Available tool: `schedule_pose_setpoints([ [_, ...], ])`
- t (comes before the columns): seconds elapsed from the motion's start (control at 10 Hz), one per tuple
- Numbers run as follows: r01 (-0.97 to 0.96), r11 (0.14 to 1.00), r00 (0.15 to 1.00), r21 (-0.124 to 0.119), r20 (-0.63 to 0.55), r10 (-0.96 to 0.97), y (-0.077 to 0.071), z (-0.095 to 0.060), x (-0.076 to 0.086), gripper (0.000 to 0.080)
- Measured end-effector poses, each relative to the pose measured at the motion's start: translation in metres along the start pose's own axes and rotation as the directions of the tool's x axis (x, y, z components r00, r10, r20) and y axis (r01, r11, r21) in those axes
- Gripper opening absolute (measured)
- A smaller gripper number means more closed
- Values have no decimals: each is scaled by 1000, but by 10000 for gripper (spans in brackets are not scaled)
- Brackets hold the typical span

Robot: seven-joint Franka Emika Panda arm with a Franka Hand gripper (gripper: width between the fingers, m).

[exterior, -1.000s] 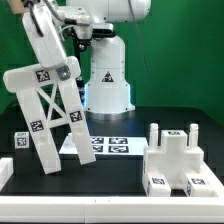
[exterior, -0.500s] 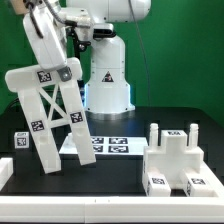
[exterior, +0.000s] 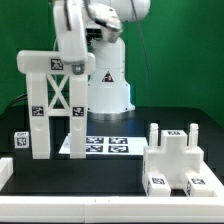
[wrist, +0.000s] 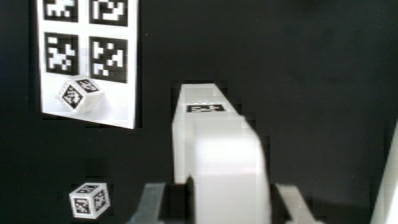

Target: Assemble chair

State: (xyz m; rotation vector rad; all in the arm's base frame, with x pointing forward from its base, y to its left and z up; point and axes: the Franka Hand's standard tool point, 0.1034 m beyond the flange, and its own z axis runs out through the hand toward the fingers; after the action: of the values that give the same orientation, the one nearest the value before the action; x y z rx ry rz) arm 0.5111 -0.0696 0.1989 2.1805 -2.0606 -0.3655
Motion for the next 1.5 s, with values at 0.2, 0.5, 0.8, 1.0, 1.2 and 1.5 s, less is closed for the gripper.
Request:
schedule_pose_setpoints([
  [0.2, 8, 1000, 1000, -1, 14, -8, -2, 3, 1, 117],
  [0.5, 25, 992, 1000, 121, 10, -26, -10, 3, 0, 117],
  [0.8, 30, 952, 999, 304, 5, -33, -17, 4, 1, 117],
  [1.0, 28, 919, 1000, 394, 0, -30, -17, 8, 4, 117],
  [1.2, 41, 866, 999, 499, -23, -34, -21, 9, 10, 117],
  [1.5, 64, 768, 997, 637, -71, -24, -18, 10, 21, 117],
])
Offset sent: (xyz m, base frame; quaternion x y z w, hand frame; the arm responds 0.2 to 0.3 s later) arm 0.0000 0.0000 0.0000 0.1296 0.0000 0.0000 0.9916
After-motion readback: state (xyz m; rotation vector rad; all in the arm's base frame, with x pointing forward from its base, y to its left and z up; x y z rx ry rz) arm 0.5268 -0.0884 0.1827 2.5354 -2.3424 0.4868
